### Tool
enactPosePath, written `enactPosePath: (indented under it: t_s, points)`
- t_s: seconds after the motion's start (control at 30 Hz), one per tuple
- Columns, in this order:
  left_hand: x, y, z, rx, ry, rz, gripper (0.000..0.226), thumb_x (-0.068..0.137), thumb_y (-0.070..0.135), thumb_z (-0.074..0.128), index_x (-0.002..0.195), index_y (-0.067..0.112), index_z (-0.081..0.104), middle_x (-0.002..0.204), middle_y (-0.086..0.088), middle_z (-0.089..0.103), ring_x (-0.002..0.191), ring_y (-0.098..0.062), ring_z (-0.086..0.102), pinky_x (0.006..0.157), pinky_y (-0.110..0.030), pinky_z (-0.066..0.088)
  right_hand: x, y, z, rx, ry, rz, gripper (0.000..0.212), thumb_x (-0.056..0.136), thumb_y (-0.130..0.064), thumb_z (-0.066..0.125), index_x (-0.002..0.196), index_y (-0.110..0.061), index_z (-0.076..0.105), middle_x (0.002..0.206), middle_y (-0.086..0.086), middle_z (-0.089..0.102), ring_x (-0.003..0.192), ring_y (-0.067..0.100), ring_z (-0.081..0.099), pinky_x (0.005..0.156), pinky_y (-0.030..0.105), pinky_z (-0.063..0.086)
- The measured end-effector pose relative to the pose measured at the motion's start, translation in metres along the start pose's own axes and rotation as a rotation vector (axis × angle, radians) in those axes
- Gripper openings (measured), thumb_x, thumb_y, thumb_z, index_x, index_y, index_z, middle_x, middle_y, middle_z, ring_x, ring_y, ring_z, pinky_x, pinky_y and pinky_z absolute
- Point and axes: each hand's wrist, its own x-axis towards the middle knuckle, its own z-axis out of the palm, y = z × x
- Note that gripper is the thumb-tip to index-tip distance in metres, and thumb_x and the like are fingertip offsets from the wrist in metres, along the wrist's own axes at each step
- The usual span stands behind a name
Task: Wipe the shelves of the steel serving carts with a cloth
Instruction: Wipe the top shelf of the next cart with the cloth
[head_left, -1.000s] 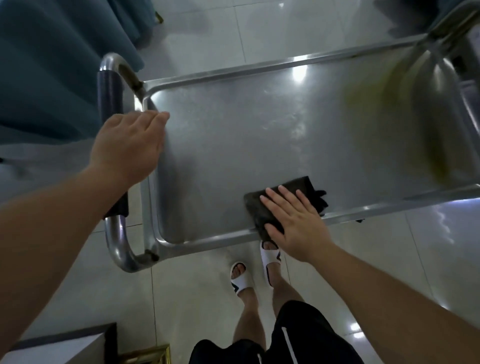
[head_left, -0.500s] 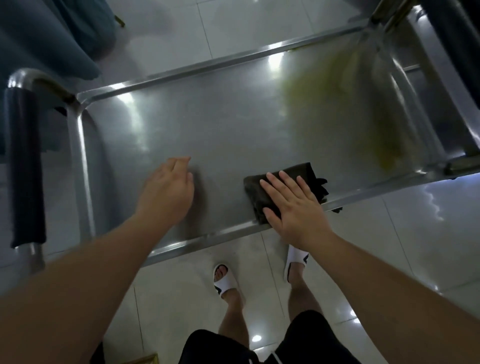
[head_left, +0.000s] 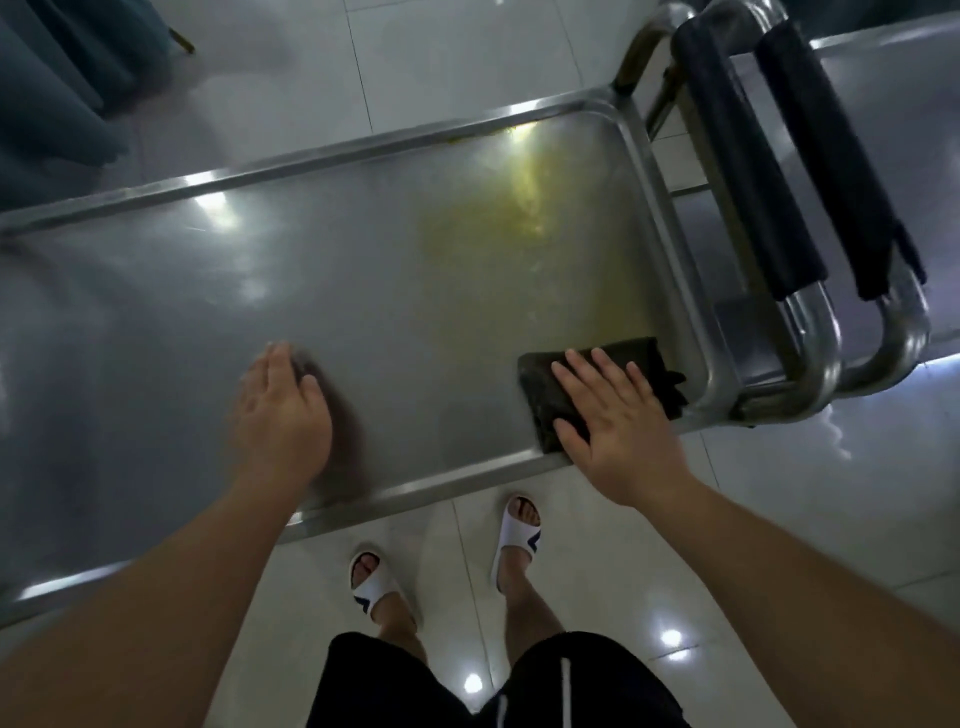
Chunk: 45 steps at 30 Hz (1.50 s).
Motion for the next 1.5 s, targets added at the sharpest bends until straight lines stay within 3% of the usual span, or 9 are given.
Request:
enactPosePath:
  t_s: [0.23, 0.43, 0.63, 0.77, 0.97, 1.1, 1.33, 1.43, 1.5]
  points:
    - [0.026, -0.006, 0.011, 0.049, 0.057, 0.005, 0.056, 0.109, 0.032, 0.036, 0.161, 0.011, 0.030, 0.171, -0.014, 0.025, 0.160, -0.032, 0.016, 0.130, -0.047, 0.013, 0.000, 0.069, -0.015, -0.007, 0.004, 0.286, 0.068, 0.104, -0.056, 0.018, 0.166, -0.029, 0.015, 0.174, -0.004, 0.012, 0.160, 0.017, 0.003, 0.130, 0.048, 0.003]
    - [0.037, -0.002, 0.035, 0.043, 0.150, -0.031, 0.059, 0.110, 0.036, 0.032, 0.165, 0.016, 0.022, 0.175, -0.007, 0.016, 0.162, -0.025, 0.008, 0.131, -0.044, 0.005, -0.004, 0.005, -0.006, 0.083, 0.084, 0.456, 0.068, 0.105, -0.053, 0.025, 0.165, -0.023, 0.022, 0.172, -0.001, 0.021, 0.160, 0.022, 0.011, 0.129, 0.051, 0.007]
    - [0.039, -0.009, 0.044, 0.020, 0.203, -0.039, 0.062, 0.106, 0.037, 0.029, 0.165, 0.016, 0.027, 0.175, -0.006, 0.020, 0.162, -0.026, 0.012, 0.131, -0.043, 0.004, -0.027, -0.144, 0.028, 0.150, 0.071, -0.036, 0.067, 0.099, -0.051, 0.051, 0.160, -0.029, 0.039, 0.169, -0.008, 0.030, 0.159, 0.017, 0.018, 0.127, 0.049, 0.019]
    - [0.040, -0.012, 0.046, 0.009, 0.196, -0.032, 0.064, 0.105, 0.037, 0.026, 0.165, 0.016, 0.026, 0.175, -0.006, 0.018, 0.162, -0.025, 0.011, 0.131, -0.042, 0.003, -0.037, -0.114, 0.034, 0.091, 0.049, -0.212, 0.066, 0.099, -0.050, 0.052, 0.160, -0.031, 0.038, 0.169, -0.009, 0.029, 0.158, 0.016, 0.019, 0.128, 0.045, 0.017]
    - [0.041, -0.010, 0.046, 0.005, 0.189, -0.034, 0.064, 0.105, 0.036, 0.027, 0.166, 0.014, 0.025, 0.175, -0.007, 0.018, 0.162, -0.026, 0.010, 0.131, -0.043, 0.004, -0.025, 0.028, -0.004, 0.046, 0.059, 0.425, 0.066, 0.105, -0.050, 0.027, 0.164, -0.022, 0.023, 0.171, 0.003, 0.023, 0.159, 0.025, 0.016, 0.129, 0.052, 0.010]
    - [0.042, -0.011, 0.041, 0.007, 0.162, -0.025, 0.066, 0.104, 0.037, 0.026, 0.165, 0.014, 0.027, 0.175, -0.007, 0.019, 0.162, -0.026, 0.012, 0.131, -0.042, 0.005, 0.021, -0.019, -0.005, 0.059, 0.107, 0.676, 0.070, 0.105, -0.052, 0.025, 0.165, -0.016, 0.021, 0.171, 0.008, 0.022, 0.158, 0.030, 0.017, 0.128, 0.056, 0.013]
    - [0.055, -0.027, 0.019, -0.042, 0.161, -0.019, 0.057, 0.105, 0.042, 0.027, 0.153, 0.023, 0.051, 0.164, -0.002, 0.043, 0.152, -0.029, 0.034, 0.125, -0.041, 0.018, 0.031, -0.218, 0.029, 0.128, 0.014, -0.130, 0.067, 0.103, -0.052, 0.043, 0.164, -0.028, 0.029, 0.172, -0.007, 0.021, 0.160, 0.017, 0.006, 0.128, 0.049, 0.013]
    - [0.066, -0.036, 0.009, -0.064, 0.197, 0.029, 0.055, 0.104, 0.040, 0.028, 0.146, 0.020, 0.058, 0.155, -0.005, 0.052, 0.142, -0.034, 0.043, 0.120, -0.042, 0.027, 0.061, -0.215, 0.026, 0.063, -0.077, -0.438, 0.066, 0.104, -0.054, 0.036, 0.164, -0.030, 0.025, 0.172, -0.008, 0.019, 0.160, 0.015, 0.002, 0.129, 0.044, -0.001]
    - [0.069, -0.037, 0.008, -0.044, 0.191, 0.021, 0.056, 0.104, 0.039, 0.028, 0.152, 0.020, 0.051, 0.162, -0.005, 0.044, 0.147, -0.033, 0.037, 0.123, -0.043, 0.023, 0.078, -0.169, 0.019, 0.070, -0.033, -0.452, 0.067, 0.101, -0.055, 0.042, 0.163, -0.032, 0.029, 0.170, -0.009, 0.025, 0.159, 0.014, 0.011, 0.129, 0.042, 0.001]
